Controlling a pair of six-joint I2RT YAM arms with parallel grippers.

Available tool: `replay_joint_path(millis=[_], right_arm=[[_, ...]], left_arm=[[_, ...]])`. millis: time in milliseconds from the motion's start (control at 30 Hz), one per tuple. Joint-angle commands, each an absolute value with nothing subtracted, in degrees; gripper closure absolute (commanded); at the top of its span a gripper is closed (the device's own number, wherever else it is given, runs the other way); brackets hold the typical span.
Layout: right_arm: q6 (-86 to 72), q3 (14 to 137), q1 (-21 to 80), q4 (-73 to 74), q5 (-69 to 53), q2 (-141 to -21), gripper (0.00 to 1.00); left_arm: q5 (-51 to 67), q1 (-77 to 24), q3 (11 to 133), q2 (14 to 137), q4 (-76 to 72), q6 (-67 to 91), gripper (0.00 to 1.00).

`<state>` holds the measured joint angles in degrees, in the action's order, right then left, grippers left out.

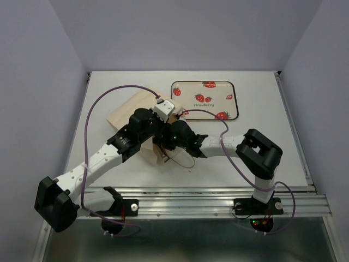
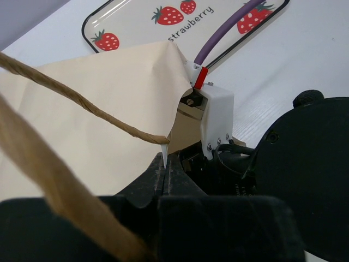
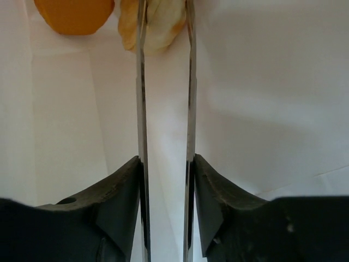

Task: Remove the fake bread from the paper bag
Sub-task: Take out the fake bread from the paper bag.

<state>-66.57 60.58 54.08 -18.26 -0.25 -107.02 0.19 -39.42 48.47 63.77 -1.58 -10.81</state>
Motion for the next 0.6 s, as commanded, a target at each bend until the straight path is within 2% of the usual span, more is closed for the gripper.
replay_joint_path(millis=[0,167,333,567], right_arm=[[-63.98,62.40,54.67,-25.66,-3.25,-107.84,0.57],[-64.69,63.72,54.67,-24.00,-4.13,-108.98,0.63],[-64.69,63.81,54.67,-20.22,-2.47,-108.90,0.81],[-61.71,59.07,54.67,-19.69,3.33,-101.18,0.91]], left_arm=[[2.73,-40.25,50.54,61.96,-6.24,-11.51,1.00],[1.94,-40.25,50.54,61.88,-6.07,-11.60,1.00],[1.67,-40.25,50.19,61.35,-6.06,-11.95,1.00],[-1.56,-40.34,49.22,60.38,-6.33,-12.39,1.00]])
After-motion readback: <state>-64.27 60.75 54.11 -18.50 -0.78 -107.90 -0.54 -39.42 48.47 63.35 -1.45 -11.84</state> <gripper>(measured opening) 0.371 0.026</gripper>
